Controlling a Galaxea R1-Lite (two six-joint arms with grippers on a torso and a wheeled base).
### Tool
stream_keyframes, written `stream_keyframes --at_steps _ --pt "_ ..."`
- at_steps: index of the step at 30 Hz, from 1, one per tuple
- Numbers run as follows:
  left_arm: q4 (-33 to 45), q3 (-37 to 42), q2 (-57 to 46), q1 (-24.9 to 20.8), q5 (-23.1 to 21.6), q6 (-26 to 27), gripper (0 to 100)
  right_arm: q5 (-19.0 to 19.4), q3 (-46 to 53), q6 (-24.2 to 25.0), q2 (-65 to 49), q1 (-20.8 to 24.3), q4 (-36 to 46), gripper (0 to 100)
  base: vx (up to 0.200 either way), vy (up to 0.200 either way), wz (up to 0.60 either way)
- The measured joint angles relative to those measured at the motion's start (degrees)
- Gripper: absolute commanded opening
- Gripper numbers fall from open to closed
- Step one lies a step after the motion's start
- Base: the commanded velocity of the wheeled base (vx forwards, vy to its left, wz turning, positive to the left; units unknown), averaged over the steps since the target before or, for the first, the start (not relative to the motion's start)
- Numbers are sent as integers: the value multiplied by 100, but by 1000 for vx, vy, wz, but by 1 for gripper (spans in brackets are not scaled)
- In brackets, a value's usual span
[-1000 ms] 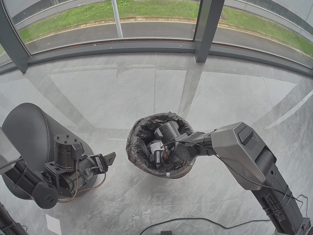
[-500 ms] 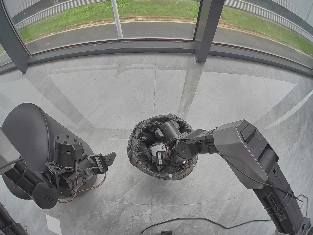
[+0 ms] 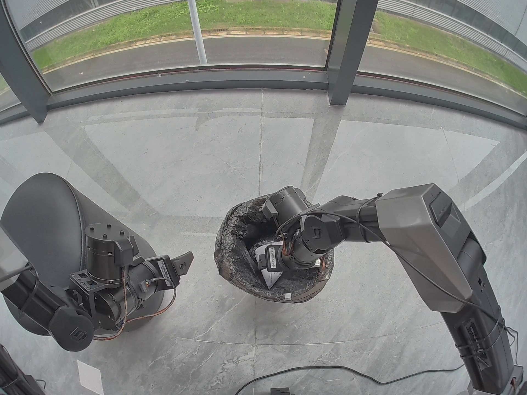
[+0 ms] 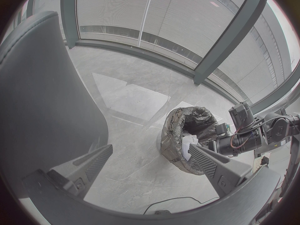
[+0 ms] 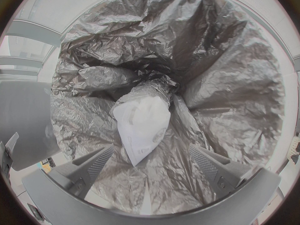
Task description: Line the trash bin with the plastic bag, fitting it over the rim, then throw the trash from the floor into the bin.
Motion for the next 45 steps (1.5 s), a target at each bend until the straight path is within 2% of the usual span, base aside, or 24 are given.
stream_keyframes --at_steps 7,12,15,19,22,25,29,34,36,41,45 --pt "0 6 -94 0 0 -7 100 -156 0 -28 -419 66 824 100 0 0 0" --pt "-99 63 -271 0 -15 -2 100 76 0 -162 -1068 112 1468 100 0 0 0" --pt "-211 121 -499 0 -46 59 100 235 -2 -367 -1632 173 2226 100 0 0 0" --pt "-149 188 -957 9 -83 364 100 295 0 -605 -2438 324 3811 100 0 0 0" --pt "145 215 -1409 27 -93 641 100 278 2 -521 -3044 418 4774 100 0 0 0" --pt "675 204 -2074 38 -99 920 100 223 0 -304 -3816 468 5387 100 0 0 0" --pt "1673 96 -3005 33 -110 1257 100 -55 55 -118 -4799 379 5480 100 0 0 0" --pt "3202 -163 -4336 13 -116 1664 100 -975 653 -46 -6249 115 4966 100 0 0 0" --pt "3594 -251 -4741 13 -116 1766 100 -1265 1028 -90 -6745 -17 4754 100 0 0 0" --pt "4500 -455 -5736 132 -116 2026 100 -1821 2293 -449 -8223 -594 4013 100 0 0 0" --pt "5003 -538 -6337 346 -126 2259 100 -1927 3227 -808 -9334 -1106 3398 100 0 0 0"
